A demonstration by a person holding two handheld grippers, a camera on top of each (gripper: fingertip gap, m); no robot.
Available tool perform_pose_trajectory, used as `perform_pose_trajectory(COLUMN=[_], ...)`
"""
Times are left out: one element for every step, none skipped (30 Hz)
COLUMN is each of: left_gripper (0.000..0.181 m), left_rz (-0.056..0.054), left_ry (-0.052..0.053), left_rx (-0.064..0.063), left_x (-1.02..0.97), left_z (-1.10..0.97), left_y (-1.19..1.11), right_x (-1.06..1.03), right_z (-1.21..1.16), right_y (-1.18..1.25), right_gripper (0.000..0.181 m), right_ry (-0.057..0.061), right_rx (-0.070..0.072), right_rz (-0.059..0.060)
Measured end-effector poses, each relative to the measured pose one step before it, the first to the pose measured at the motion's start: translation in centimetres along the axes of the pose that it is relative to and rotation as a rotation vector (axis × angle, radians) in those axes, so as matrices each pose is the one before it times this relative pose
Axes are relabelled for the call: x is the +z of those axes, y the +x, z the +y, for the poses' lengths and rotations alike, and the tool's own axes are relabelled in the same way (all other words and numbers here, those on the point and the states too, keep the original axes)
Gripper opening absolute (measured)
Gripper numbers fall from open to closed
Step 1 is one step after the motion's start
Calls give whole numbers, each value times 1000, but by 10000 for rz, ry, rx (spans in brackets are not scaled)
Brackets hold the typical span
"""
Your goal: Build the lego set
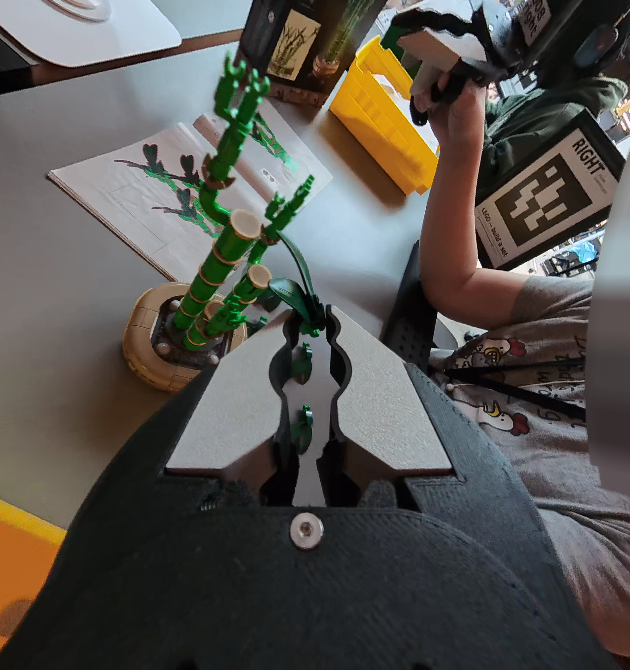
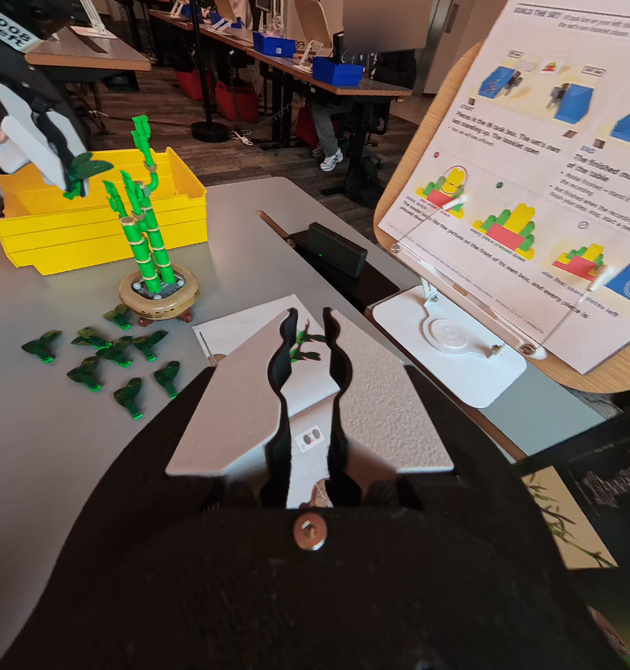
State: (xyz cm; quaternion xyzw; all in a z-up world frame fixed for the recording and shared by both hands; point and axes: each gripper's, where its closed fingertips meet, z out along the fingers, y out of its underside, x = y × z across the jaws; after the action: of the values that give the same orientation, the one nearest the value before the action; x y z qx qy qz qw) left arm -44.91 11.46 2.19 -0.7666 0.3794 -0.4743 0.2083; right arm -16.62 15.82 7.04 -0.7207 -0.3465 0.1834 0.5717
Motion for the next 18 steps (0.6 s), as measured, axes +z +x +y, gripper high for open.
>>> perform_pose_trajectory(left_gripper=[12, 12, 12, 12, 12, 12, 12, 12, 12, 12, 12, 12, 12, 12, 12, 12, 12, 12], left_rz=[119, 224, 284, 233, 125, 45, 18, -4, -64, -177, -238, -197, -186, -148, 12, 193, 229, 124], left_ry=[-157, -187, -235, -355, -499, -562, -541, -490, -403, -244, -30, 107, 157, 160, 118, 45, -85, -206], left_rx=[91, 145, 222, 320, 444, 531, 517, 414, 277, 140, 13, -91, -137, -137, -102, -39, 20, 50], left_x=[105, 133, 193, 306, 430, 528, 559, 536, 449, 256, 46, -104, -197, -212, -144, -21, 143, 256], left_z=[243, 299, 393, 560, 742, 776, 686, 529, 320, 33, -274, -388, -345, -241, -107, 19, 184, 305], left_y=[430, 719, 980, 1075, 1030, 951, 872, 726, 484, 160, -101, -188, -288, -294, -82, 222, 323, 216], right_x=[228, 295, 402, 526, 697, 892, 1070, 1185, 1212, 1192, 1101, 962, 809, 698, 648, 634, 667, 716], right_z=[-235, -509, -830, -1113, -1085, -847, -536, -261, 21, 141, 203, 254, 224, 86, -75, -122, -139, -57], right_y=[-619, -1001, -1452, -1985, -2389, -2432, -2095, -1523, -1028, -828, -756, -571, -326, -85, 104, 267, 386, 262], right_gripper=[14, 15, 16, 19, 22, 23, 23, 23, 24, 24, 24, 24, 24, 24, 24, 24, 25, 28], right_ry=[51, 161, 288, 386, 369, 251, 110, -9, -155, -189, -200, -206, -165, -51, 66, 111, 162, 166], right_rx=[-2, 17, 81, 134, 115, 48, -56, -136, -158, -133, -100, -94, -103, -55, 96, 279, 390, 426], right_rz=[-277, -458, -680, -942, -1148, -1176, -985, -665, -409, -335, -328, -248, -136, -26, 32, 68, 101, 1])
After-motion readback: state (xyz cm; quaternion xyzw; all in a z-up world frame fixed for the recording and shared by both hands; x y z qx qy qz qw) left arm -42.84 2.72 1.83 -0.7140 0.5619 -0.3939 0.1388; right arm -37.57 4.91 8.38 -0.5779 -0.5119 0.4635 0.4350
